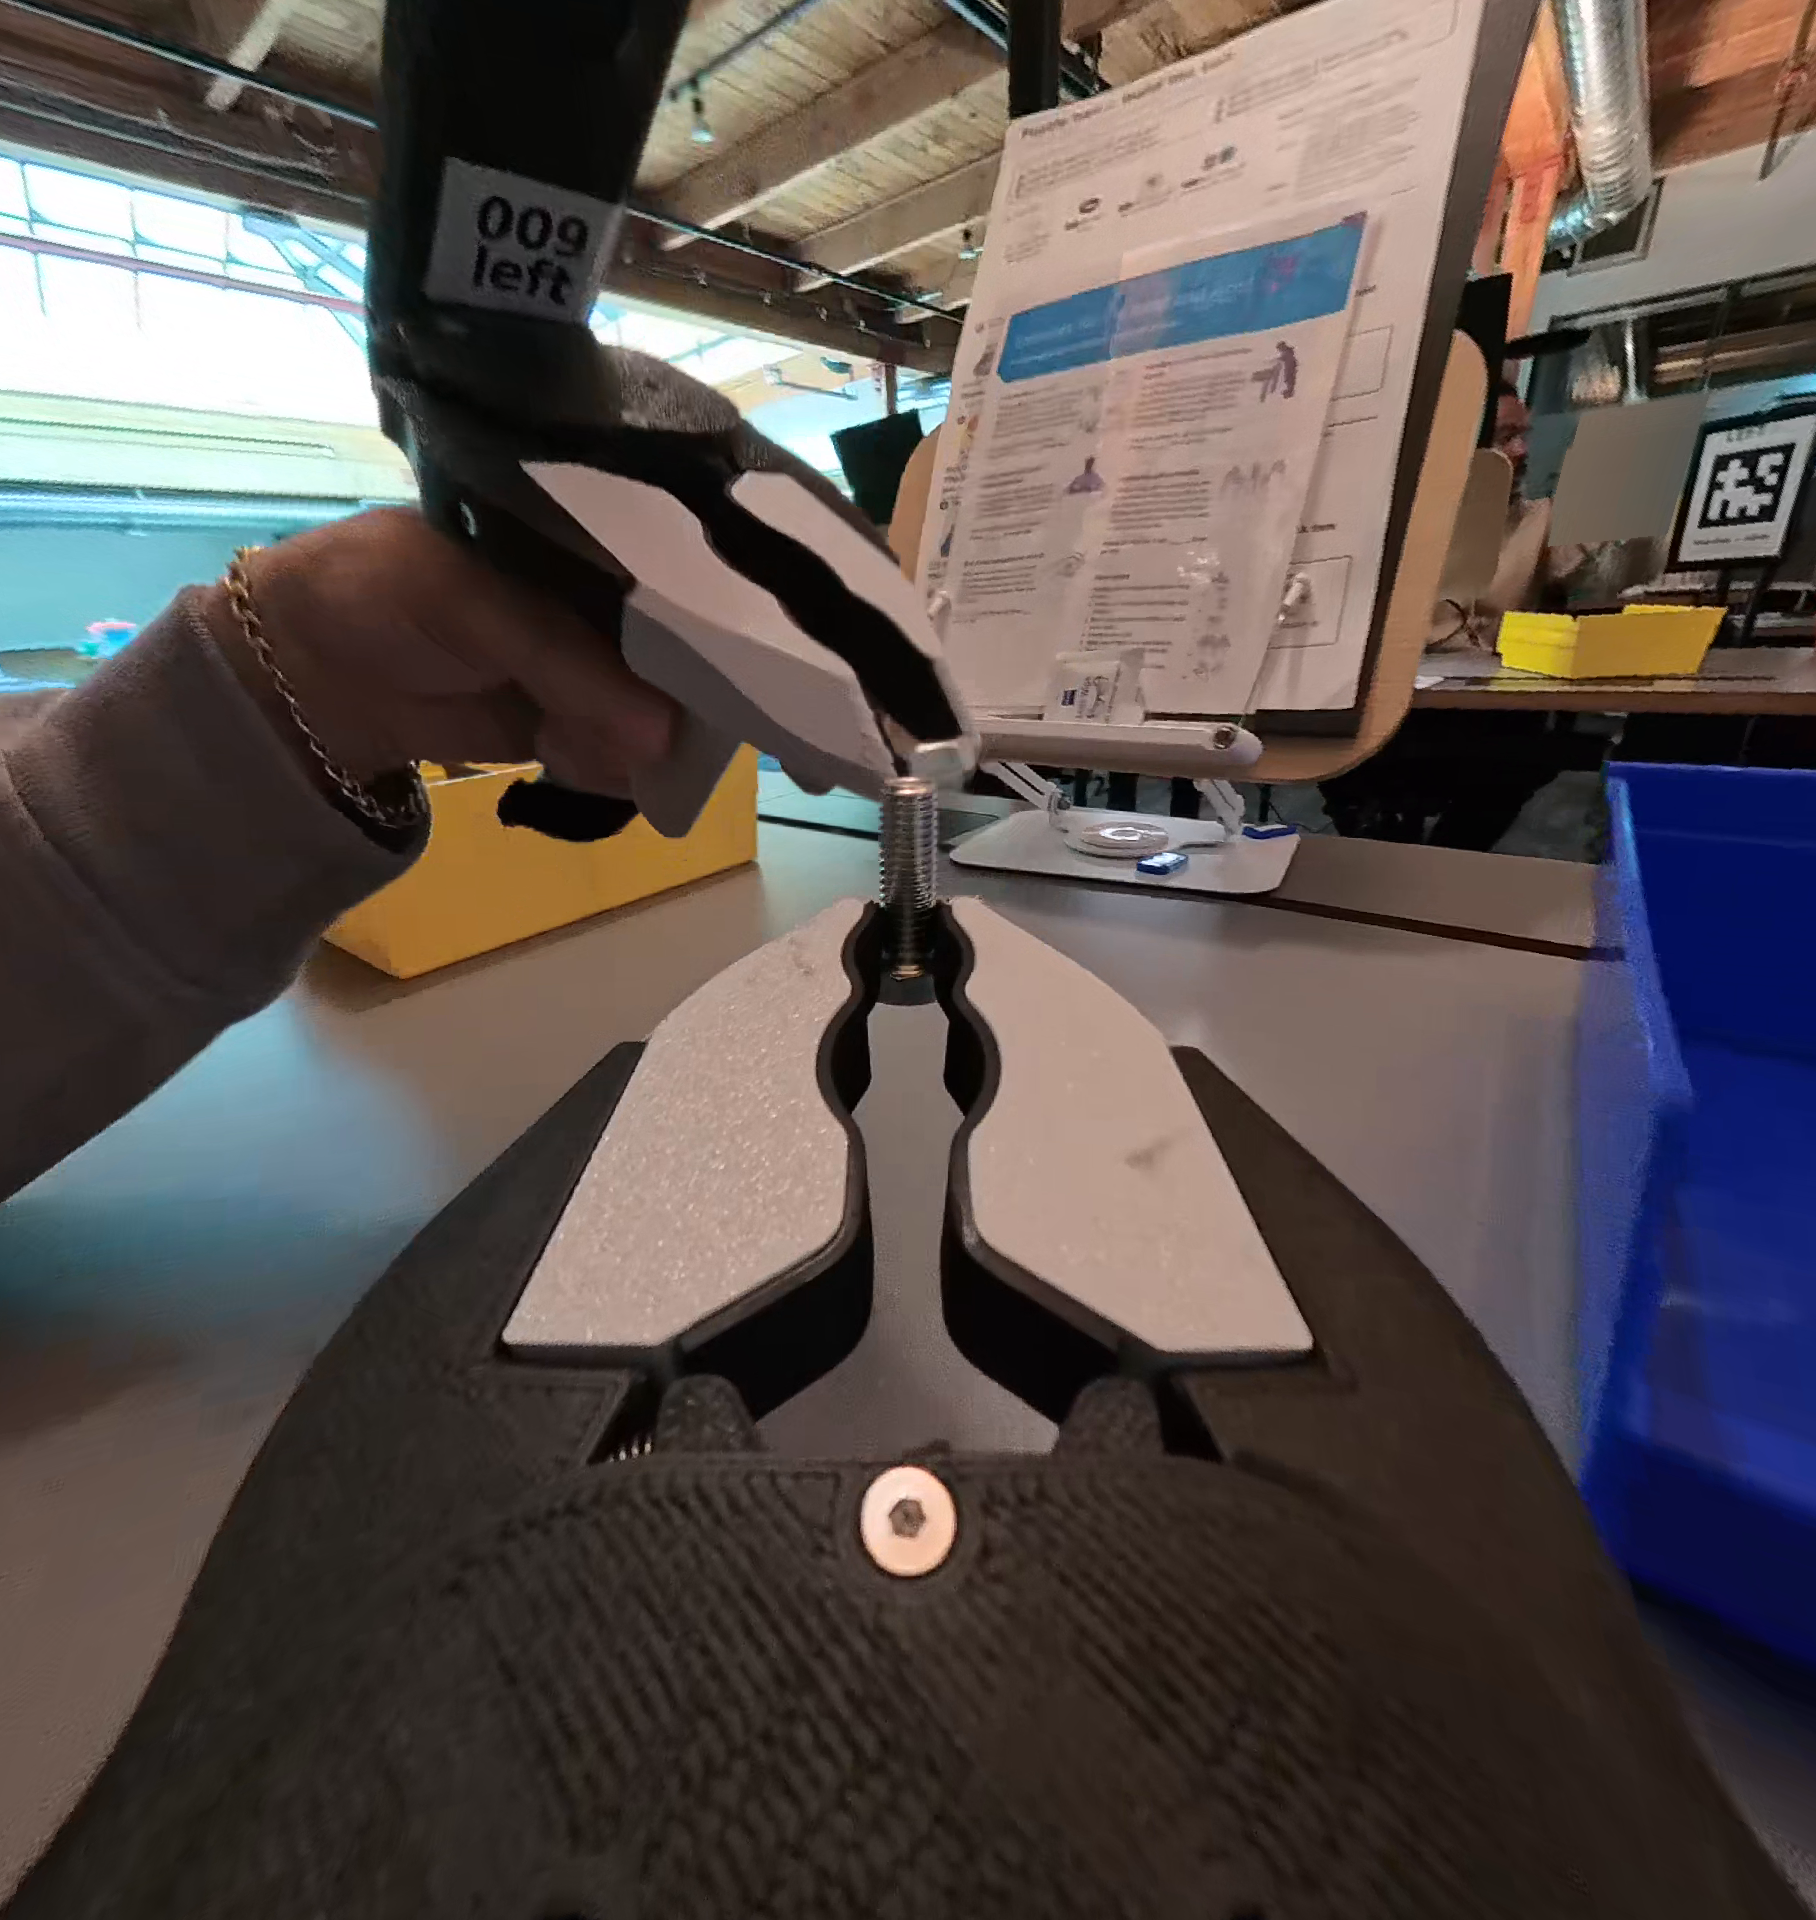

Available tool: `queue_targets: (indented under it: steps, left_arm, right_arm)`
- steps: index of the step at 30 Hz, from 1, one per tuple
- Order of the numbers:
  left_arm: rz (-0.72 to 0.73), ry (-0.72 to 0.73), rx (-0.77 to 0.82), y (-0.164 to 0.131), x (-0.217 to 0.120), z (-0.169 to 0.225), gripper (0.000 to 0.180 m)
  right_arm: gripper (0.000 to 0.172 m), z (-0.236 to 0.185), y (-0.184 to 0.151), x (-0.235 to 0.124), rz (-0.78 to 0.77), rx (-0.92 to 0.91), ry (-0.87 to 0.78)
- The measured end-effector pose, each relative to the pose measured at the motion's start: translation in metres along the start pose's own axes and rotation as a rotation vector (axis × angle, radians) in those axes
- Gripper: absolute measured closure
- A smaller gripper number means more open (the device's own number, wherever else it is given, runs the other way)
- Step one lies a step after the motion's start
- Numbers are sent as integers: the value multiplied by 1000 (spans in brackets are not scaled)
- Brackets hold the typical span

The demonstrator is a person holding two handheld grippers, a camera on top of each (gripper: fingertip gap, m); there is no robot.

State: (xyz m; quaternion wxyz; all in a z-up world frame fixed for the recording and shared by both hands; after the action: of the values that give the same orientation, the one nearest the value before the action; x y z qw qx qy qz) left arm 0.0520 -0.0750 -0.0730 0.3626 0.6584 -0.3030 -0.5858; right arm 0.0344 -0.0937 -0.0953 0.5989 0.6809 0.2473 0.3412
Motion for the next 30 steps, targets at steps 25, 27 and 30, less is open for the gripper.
queue_targets:
  steps: [25, 27, 30]
  left_arm:
    - [-126, -37, 91, -3, -13, 27, 164]
    - [-118, -43, 88, -1, -13, 29, 164]
    - [-121, -42, 87, -1, -13, 29, 164]
  right_arm:
    - [163, -18, -5, 7, -82, -88, 55]
    - [163, -20, -4, 8, -92, -115, 57]
    - [163, -21, -2, 8, -101, -138, 45]
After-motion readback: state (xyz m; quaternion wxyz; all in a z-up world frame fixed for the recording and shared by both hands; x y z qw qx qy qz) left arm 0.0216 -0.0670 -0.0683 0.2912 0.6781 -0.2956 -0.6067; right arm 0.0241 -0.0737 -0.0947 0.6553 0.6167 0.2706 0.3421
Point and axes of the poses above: each gripper's, where its closed fingertips meet, x out along the fingers, y out of its top, z = x × y across the jaws, the point moved 1 cm from there along -x, back along the fingers, and after that the axes turned 3 degrees about y, right-handed, at the moved point
